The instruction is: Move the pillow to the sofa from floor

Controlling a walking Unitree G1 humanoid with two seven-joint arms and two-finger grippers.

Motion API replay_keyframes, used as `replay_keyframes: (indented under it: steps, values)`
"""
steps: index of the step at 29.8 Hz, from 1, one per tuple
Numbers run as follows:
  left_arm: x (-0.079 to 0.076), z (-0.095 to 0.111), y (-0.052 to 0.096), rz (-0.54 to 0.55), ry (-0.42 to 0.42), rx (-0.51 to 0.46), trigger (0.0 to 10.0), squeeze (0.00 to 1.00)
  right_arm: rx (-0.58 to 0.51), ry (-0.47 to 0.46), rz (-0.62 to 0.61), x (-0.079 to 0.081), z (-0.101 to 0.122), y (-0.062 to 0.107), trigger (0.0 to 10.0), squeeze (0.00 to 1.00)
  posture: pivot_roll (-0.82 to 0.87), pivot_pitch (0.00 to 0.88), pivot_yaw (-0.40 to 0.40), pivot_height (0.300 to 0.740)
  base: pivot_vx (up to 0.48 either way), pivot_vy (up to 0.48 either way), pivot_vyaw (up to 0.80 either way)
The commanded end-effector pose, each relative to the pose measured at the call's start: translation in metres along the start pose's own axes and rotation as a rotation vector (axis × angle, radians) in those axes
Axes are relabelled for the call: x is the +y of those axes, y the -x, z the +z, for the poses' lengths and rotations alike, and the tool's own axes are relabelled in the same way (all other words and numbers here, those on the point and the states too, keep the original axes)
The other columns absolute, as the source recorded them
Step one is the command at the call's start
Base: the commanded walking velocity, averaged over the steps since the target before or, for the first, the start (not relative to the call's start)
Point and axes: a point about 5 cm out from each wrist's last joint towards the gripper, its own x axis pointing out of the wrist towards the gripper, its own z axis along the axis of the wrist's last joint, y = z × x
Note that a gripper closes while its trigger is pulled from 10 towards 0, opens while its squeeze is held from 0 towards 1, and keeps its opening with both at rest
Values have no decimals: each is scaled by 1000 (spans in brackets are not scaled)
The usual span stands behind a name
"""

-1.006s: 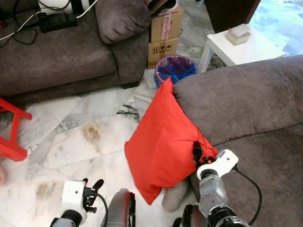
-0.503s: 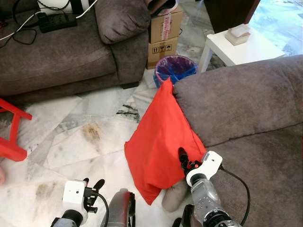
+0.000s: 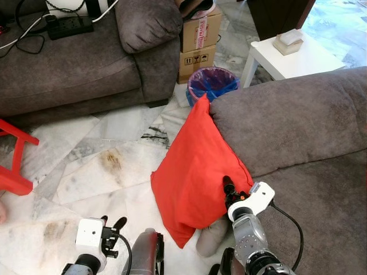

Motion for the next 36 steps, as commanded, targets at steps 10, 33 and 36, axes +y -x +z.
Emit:
replay_keyframes:
  steps: [10, 33, 36]
  values:
    - [0, -10, 4, 7, 19, 49, 10000, 0, 83, 40, 3, -9, -22, 11, 0, 0, 340, 337, 5, 635, 0, 0, 0]
    - [-2, -13, -11, -2, 28, 62, 10000, 0, 118, 19, 33, -10, -28, 14, 0, 0, 319, 282, -4, 635, 0, 0, 0]
    - [-2, -15, -14, -2, 27, 71, 10000, 0, 121, 17, 54, -9, -29, 14, 0, 0, 318, 265, -5, 635, 0, 0, 0]
